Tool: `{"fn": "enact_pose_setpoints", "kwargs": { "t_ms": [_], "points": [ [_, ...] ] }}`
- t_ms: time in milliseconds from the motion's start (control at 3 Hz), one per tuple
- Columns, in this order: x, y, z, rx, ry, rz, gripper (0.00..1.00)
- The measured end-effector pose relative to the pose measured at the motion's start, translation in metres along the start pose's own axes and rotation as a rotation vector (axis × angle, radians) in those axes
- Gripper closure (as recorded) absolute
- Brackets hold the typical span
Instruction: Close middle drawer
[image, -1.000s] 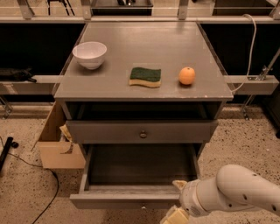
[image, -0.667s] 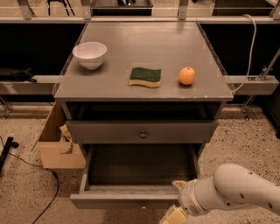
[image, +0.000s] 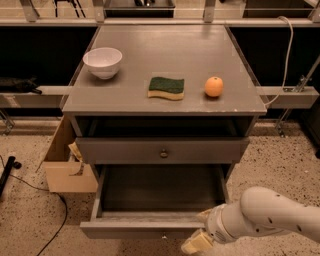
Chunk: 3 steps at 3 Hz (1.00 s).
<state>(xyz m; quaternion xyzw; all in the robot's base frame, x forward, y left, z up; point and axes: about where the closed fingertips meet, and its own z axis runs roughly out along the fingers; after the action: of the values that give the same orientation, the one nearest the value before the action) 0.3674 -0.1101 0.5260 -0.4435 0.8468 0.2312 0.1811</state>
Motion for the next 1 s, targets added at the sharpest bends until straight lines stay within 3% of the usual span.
{"fn": "enact_pose_setpoints", "kwargs": {
  "t_ms": [1000],
  "points": [
    [0.041, -0.007, 0.031, -0.025, 0.023, 0.115, 0.94]
  ]
}}
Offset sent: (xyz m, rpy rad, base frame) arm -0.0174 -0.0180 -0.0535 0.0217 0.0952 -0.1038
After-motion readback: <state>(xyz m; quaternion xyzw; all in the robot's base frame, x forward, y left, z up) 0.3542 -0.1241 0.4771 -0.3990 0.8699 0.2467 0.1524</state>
